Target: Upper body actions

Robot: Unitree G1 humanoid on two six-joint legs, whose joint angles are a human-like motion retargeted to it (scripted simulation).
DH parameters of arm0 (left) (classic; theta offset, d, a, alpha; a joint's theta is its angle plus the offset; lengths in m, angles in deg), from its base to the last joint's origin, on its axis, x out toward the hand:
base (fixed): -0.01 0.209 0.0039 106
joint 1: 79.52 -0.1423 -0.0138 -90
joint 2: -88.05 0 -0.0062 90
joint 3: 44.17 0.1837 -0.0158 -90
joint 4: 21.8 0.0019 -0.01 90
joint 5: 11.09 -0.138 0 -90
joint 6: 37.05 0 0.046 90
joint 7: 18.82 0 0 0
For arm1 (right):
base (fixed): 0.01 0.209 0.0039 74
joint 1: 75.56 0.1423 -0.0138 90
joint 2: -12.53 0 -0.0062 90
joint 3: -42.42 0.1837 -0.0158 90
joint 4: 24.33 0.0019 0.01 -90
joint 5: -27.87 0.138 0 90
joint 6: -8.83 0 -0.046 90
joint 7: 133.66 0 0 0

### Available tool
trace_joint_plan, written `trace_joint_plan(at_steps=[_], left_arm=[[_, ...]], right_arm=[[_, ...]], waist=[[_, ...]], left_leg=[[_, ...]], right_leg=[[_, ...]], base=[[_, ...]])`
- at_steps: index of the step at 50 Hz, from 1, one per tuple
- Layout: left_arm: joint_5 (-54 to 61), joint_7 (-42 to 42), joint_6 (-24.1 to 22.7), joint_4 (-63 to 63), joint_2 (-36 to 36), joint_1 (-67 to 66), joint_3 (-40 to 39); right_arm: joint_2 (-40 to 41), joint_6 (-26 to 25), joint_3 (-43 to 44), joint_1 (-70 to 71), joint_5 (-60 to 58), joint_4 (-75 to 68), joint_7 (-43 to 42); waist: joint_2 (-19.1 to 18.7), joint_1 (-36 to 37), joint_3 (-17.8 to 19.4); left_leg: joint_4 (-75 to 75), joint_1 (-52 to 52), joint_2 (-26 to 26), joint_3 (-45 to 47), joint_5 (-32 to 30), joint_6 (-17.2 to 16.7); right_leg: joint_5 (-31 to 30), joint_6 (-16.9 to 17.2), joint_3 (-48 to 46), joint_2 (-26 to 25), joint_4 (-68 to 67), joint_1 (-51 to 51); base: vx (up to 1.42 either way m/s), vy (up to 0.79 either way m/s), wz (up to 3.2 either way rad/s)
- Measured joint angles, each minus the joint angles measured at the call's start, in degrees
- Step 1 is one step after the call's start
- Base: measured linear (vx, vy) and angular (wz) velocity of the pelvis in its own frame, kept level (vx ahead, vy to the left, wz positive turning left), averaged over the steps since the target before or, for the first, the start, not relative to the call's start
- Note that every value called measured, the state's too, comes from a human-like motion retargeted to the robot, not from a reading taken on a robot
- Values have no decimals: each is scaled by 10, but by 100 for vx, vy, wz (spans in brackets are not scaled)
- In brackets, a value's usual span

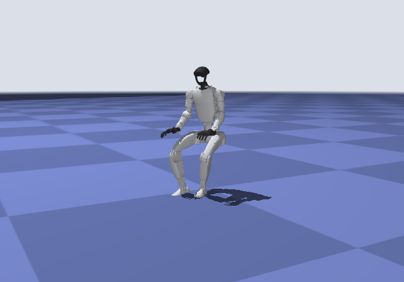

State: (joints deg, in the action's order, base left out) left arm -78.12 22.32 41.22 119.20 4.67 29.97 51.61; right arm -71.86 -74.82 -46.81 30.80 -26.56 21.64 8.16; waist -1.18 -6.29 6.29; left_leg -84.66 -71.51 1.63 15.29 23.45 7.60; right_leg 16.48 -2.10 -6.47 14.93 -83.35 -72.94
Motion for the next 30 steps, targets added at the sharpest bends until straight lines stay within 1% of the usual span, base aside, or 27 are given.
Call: trace_joint_plan(at_steps=[7,13,25,30], left_arm=[[10,-10,-3,-8,-3,-2,7],[19,-21,-14,-39,9,-22,-22],[22,-25,-6,-37,5,-23,-21],[23,-35,9,-33,1,-18,-13]], right_arm=[[1,2,8,2,-3,-7,4],[14,10,20,7,-7,-14,3],[18,16,20,9,-3,-23,4],[17,15,22,9,-4,-22,4]], waist=[[1,5,-3],[7,4,-2],[9,3,-2],[8,4,-1]], left_leg=[[1,1,-1,0,0,1],[0,0,4,1,3,0],[1,4,4,2,4,1],[0,4,5,2,4,1]], right_leg=[[0,1,0,1,1,1],[-1,1,-2,-1,2,1],[-1,1,-1,-1,2,5],[-1,1,-1,-1,2,5]], base=[[0,0,0],[-1,-3,-2],[0,0,0],[0,0,0]])
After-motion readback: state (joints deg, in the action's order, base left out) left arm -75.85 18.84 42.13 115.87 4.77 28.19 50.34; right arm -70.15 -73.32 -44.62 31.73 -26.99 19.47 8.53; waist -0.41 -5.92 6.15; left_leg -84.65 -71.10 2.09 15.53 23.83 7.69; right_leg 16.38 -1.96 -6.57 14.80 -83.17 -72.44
